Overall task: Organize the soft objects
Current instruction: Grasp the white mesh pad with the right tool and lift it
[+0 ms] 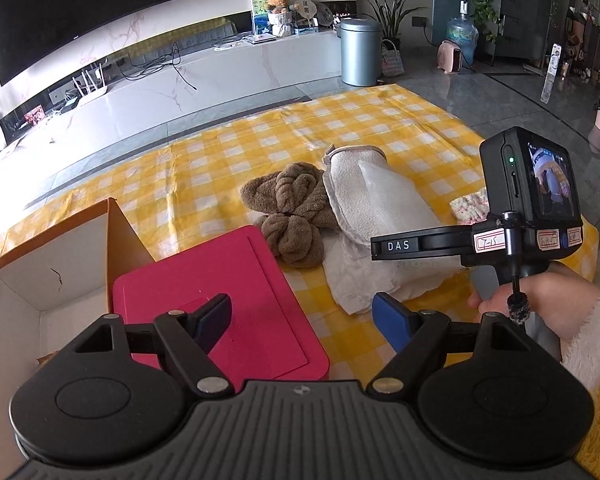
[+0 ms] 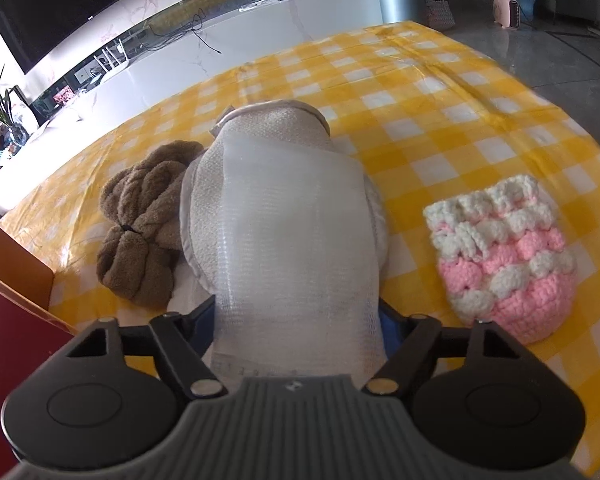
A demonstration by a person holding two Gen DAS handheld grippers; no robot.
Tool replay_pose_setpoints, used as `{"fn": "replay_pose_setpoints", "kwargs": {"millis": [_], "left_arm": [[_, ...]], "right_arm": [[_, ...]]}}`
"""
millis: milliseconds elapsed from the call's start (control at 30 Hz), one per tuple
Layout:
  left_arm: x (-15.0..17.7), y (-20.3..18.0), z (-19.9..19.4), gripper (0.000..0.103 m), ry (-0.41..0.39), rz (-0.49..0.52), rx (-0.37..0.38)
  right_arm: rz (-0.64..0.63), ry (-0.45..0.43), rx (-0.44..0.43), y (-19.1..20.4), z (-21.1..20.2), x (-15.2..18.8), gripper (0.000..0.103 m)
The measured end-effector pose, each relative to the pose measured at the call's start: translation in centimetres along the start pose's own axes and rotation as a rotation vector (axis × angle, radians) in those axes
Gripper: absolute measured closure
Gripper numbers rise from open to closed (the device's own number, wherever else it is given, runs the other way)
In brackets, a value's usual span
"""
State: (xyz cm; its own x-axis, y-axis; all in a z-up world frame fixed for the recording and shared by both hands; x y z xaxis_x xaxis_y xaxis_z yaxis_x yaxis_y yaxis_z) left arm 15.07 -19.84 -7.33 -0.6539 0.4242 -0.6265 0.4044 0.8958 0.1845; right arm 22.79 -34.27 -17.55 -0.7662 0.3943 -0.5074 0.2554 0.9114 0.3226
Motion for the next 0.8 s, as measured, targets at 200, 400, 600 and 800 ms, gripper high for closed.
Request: {"fn": "replay_pose_setpoints", "kwargs": {"millis": [200, 400, 600, 800], "left_arm": [[-0.5, -0.3, -0.6, 0.009, -0.007, 0.04, -0.033], [-3.1, -1.2, -0.6, 0.009, -0.031, 0.048, -0.032], [-5.8, -3.5, 0.5, 0.009, -0.031, 0.147, -0.025], [-8.0, -3.7, 3.5, 0.009, -0.038, 0.119, -0.025]], "right_arm": [[0.011, 0.0, -0.035, -0.4, -0.8, 0.2, 0.069], [0.093, -0.053, -0.131, -1.6, -3.4, -0.4, 0.089], [0.139, -0.133, -0.153, -2.6, -5.6, -1.1, 0.094], [0.244, -0.243, -0.154, -5.3, -7.9, -1.9, 0.094]]}}
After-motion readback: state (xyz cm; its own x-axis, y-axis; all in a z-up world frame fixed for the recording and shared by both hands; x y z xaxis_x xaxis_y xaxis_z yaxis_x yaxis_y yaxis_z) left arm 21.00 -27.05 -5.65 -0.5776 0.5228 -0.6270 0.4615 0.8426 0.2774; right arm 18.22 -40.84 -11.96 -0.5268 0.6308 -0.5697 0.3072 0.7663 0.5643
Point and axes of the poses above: each gripper's, at about its wrist camera, not at the fingertips, and z roughly the way its jaws point, y to its left, x to its underside, the point moved 5 cm from there along z, roughly the way its jaws point, and after that the axes turned 7 degrees about z, right-handed, at the moved point
